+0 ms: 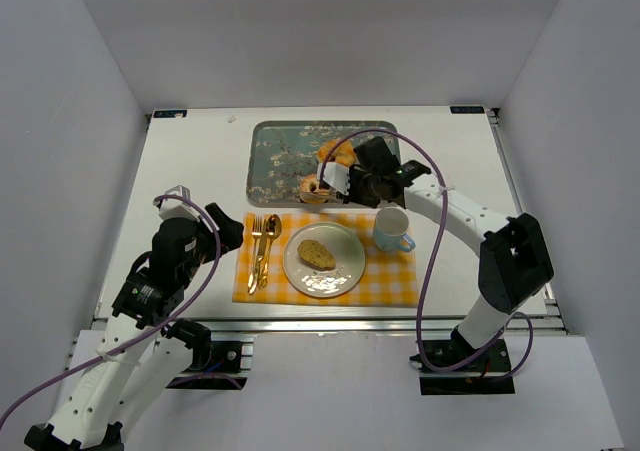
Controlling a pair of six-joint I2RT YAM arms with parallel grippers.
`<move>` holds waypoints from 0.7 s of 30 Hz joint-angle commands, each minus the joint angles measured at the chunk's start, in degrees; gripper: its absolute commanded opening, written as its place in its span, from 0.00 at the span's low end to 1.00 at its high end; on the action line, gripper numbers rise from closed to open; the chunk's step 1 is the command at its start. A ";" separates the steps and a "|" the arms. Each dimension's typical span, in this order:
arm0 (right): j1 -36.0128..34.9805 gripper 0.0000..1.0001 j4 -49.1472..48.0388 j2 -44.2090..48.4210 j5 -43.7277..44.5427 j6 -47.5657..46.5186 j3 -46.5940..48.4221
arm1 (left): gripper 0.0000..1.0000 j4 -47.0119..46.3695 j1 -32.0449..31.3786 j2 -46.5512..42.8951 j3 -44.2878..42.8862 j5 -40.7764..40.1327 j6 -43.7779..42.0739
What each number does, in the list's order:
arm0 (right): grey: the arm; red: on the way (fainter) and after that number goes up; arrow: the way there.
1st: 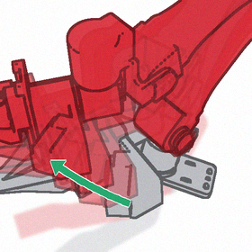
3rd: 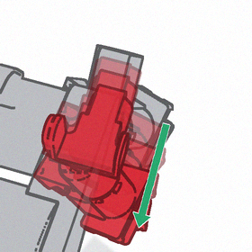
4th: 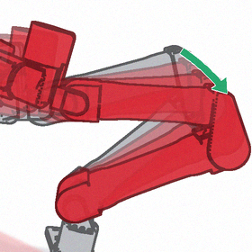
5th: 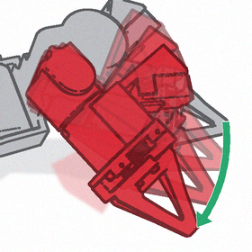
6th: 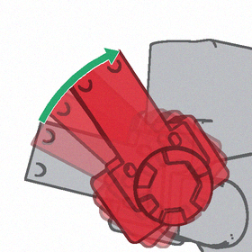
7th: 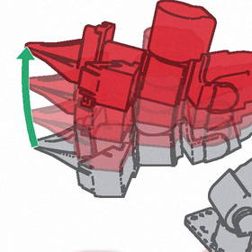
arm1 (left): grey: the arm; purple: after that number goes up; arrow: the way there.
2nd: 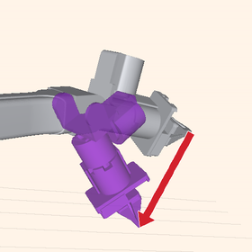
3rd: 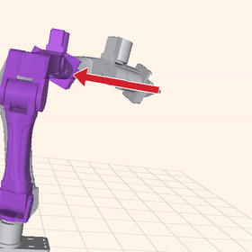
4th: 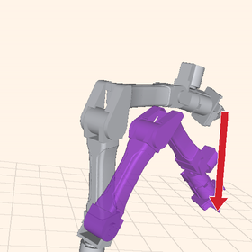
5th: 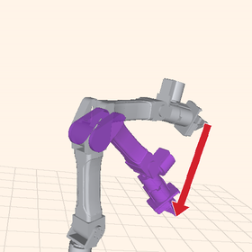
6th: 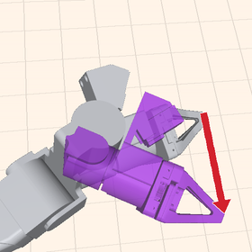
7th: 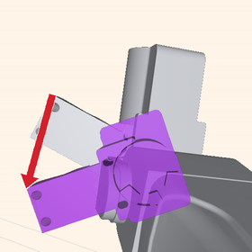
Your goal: Place the bread
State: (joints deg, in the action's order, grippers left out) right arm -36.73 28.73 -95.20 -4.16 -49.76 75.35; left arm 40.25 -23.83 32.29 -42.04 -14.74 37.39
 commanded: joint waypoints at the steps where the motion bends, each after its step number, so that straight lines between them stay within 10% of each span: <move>1: 0.52 0.05 0.97 1.50 -1.02 1.41 3.92 | 0.98 -0.26 0.10 -0.12 -0.67 -0.02 -0.12; 21: 0.96 0.05 13.54 29.62 -15.26 10.73 -14.61 | 0.98 0.18 0.10 -1.18 0.38 0.33 1.28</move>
State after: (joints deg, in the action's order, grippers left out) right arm -35.99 38.30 -68.05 -15.18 -40.91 63.13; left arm 40.32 -23.83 31.48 -41.95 -14.74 37.93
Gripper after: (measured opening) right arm 0.266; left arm 0.976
